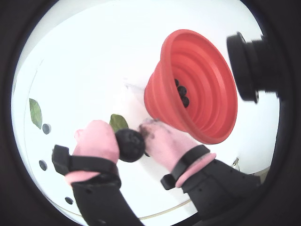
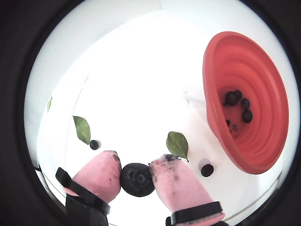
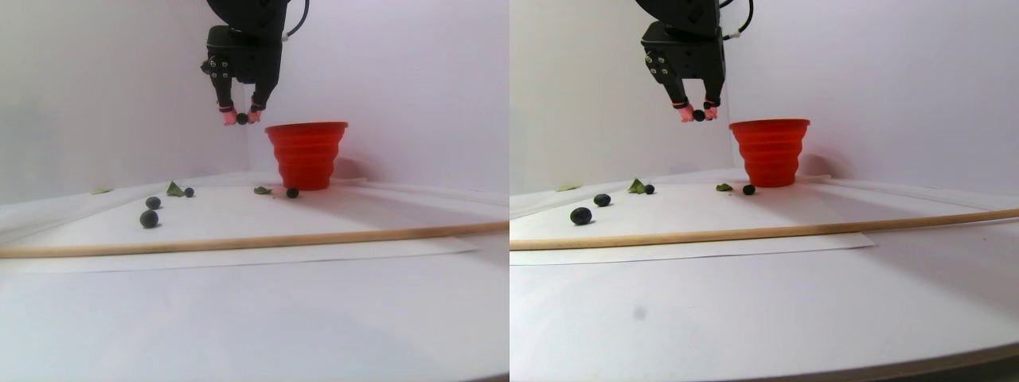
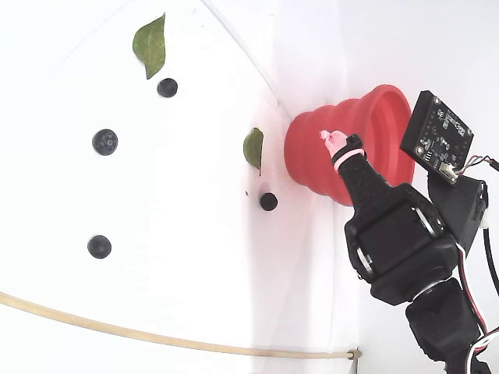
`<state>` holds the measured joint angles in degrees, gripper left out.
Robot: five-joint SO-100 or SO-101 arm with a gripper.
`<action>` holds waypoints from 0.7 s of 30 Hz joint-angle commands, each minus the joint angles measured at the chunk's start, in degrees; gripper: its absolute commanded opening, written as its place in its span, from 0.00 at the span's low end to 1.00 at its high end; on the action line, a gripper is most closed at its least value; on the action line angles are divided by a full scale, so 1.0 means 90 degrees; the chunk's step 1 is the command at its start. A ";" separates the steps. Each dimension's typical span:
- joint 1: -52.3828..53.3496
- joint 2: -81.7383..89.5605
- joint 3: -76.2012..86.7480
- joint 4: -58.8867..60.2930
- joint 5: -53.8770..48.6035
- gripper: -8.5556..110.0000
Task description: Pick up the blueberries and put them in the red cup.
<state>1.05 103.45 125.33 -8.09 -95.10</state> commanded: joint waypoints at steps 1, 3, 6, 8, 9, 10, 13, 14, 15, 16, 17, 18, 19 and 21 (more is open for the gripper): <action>0.0000 0.0850 -0.0293 0.0049 0.0088 0.17; 0.0049 0.0859 -0.0332 0.0059 0.0068 0.17; 0.0127 0.0850 -0.0410 0.0059 0.0049 0.17; 0.0186 0.0850 -0.0479 0.0059 0.0039 0.17; 0.0215 0.0830 -0.0518 0.0059 0.0039 0.17; 0.0244 0.0820 -0.0557 0.0059 0.0029 0.17; 0.0332 0.0801 -0.0654 0.0059 0.0010 0.17; 0.0361 0.0791 -0.0684 0.0059 -0.0010 0.17; 0.0391 0.0781 -0.0723 0.0059 -0.0010 0.17; 0.0420 0.0752 -0.0762 0.0059 -0.0010 0.17; 0.0459 0.0732 -0.0801 0.0059 -0.0020 0.17; 0.0488 0.0723 -0.0830 0.0059 -0.0029 0.17; 0.0508 0.0713 -0.0869 0.0059 -0.0029 0.17; 0.0566 0.0654 -0.0957 0.0059 -0.0049 0.17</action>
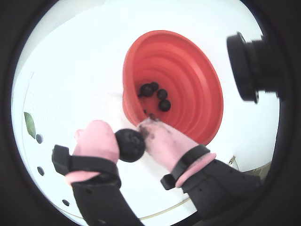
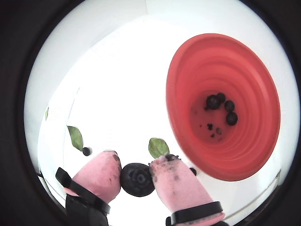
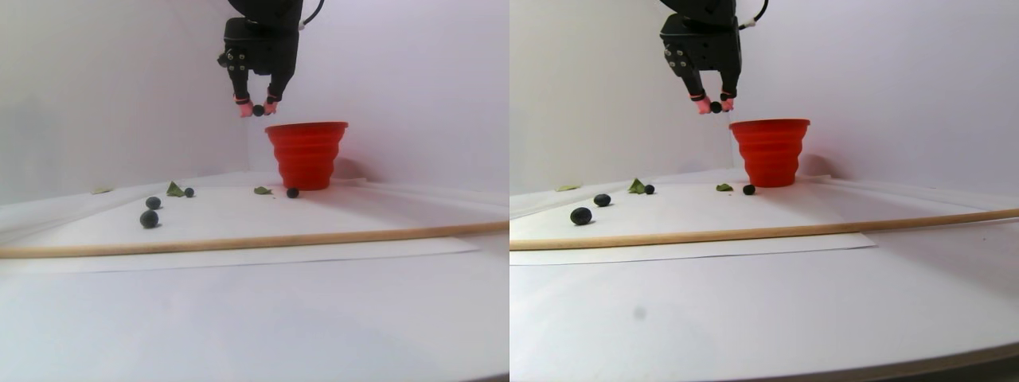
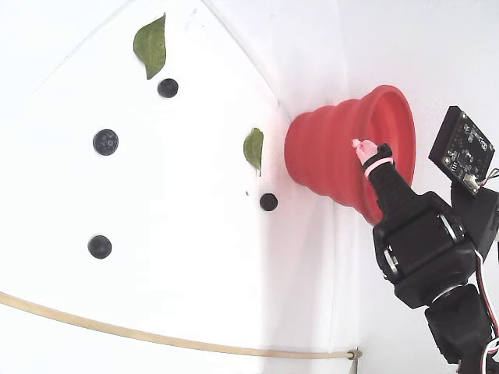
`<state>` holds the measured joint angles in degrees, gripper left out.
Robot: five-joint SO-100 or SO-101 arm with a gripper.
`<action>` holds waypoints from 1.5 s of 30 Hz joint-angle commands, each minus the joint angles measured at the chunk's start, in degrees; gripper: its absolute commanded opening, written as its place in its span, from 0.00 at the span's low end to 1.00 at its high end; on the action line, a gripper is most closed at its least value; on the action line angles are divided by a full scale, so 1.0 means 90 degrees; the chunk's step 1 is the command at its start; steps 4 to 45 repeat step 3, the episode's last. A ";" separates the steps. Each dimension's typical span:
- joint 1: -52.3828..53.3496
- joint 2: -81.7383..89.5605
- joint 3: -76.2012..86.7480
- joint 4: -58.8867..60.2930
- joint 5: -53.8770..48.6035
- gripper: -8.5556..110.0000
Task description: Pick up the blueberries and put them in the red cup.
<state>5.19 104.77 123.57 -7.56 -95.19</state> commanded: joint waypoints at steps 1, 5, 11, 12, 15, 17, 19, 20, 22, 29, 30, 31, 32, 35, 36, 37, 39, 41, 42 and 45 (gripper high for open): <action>0.0127 0.0498 -0.0811 0.0000 -0.0039 0.17; 0.0176 0.0439 -0.0908 0.0000 -0.0059 0.17; 0.0176 0.0439 -0.0908 0.0000 -0.0059 0.17; 0.0176 0.0439 -0.0908 0.0000 -0.0059 0.17; 0.0176 0.0439 -0.0908 0.0000 -0.0059 0.17; 0.0176 0.0439 -0.0908 0.0000 -0.0059 0.17; 0.0176 0.0439 -0.0908 0.0000 -0.0059 0.17; 0.0176 0.0439 -0.0908 0.0000 -0.0059 0.17; 0.0176 0.0439 -0.0908 0.0000 -0.0059 0.17; 0.0176 0.0439 -0.0908 0.0000 -0.0059 0.17; 0.0176 0.0439 -0.0908 0.0000 -0.0059 0.17; 0.0176 0.0439 -0.0908 0.0000 -0.0059 0.17; 0.0176 0.0439 -0.0908 0.0000 -0.0059 0.17; 0.0176 0.0439 -0.0908 0.0000 -0.0059 0.17; 0.0176 0.0439 -0.0908 0.0000 -0.0059 0.17; 0.0176 0.0439 -0.0908 0.0000 -0.0059 0.17; 0.0176 0.0439 -0.0908 0.0000 -0.0059 0.17; 0.0176 0.0439 -0.0908 0.0000 -0.0059 0.17; 0.0176 0.0439 -0.0908 0.0000 -0.0059 0.17; 0.0176 0.0439 -0.0908 0.0000 -0.0059 0.17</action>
